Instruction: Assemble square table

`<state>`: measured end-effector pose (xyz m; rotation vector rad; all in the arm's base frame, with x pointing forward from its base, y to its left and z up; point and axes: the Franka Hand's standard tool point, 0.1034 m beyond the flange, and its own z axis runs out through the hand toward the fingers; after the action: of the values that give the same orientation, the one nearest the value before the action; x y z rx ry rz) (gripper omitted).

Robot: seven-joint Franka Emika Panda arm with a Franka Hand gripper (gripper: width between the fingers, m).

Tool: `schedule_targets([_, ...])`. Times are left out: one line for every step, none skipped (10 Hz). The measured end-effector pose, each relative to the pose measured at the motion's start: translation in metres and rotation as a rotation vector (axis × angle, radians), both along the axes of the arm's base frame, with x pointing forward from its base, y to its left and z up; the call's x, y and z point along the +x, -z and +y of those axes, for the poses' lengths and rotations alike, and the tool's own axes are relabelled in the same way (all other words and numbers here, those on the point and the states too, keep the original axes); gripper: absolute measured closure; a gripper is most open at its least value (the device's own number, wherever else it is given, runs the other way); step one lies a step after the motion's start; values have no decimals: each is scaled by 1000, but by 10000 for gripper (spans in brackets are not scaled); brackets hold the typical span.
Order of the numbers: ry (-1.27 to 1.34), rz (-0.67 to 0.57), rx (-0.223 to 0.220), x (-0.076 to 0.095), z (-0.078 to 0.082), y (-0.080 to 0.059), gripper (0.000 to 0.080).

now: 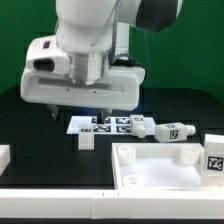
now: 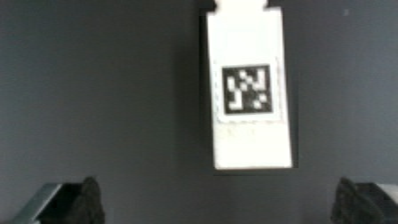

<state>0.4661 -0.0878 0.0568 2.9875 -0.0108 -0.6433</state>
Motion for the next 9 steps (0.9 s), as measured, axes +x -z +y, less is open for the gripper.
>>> schedule_targets([45,58,-28,4,4,0,151])
schedule_targets([81,145,-36,-2,8,-1,151])
schedule_targets([96,216,-40,-3,4,-1,151])
schedule_targets([103,266,-43,-3,3,0,151])
schedule_targets([65,291,-32,-5,14,2,151])
schedule_targets([-3,314,12,-7,21,5,151])
schedule_targets([-53,298,39,-5,24,10,151])
schedule_targets([-47,296,39,-7,22,10,151])
schedule_targets([-40,296,36,-7,20,10,151])
